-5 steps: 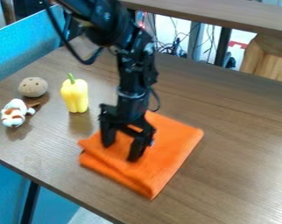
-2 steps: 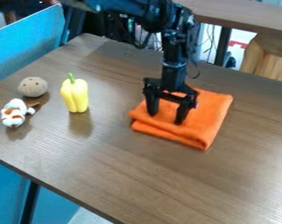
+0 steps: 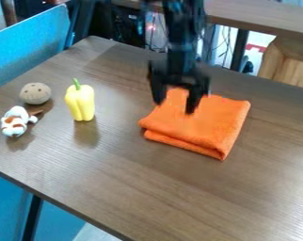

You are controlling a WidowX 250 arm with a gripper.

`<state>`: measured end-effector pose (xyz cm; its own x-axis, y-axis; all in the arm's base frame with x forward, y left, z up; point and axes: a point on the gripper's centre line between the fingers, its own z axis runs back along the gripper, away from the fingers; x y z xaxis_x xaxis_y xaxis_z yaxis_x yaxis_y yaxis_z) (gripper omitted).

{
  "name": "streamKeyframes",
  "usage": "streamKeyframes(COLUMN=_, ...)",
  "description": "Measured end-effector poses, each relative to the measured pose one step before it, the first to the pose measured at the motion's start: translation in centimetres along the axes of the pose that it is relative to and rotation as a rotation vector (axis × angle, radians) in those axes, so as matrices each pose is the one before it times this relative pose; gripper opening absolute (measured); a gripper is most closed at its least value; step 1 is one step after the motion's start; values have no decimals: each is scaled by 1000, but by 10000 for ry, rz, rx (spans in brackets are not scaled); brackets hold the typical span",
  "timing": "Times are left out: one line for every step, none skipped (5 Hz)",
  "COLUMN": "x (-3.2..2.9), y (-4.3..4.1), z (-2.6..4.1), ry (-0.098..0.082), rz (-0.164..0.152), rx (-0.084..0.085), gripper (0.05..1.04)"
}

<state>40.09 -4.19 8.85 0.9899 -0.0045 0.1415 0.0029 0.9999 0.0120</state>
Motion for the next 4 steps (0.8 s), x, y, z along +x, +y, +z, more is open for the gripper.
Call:
streamKeyframes(x=-1060, y=948, z=3444, ry=-711, rz=16, rx=352, gripper=1001)
streamKeyframes(x=-2005, y=2031, z=1804, ry=730, rz=-282, rx=738, gripper=1001)
streamKeyframes(x=-1686, y=1629, z=-641, ry=1799, rz=-127, rx=175, gripper=1001)
streamKeyframes(x=-185, y=4, z=-252, ry=186, rz=-54, rx=-7, gripper=1001)
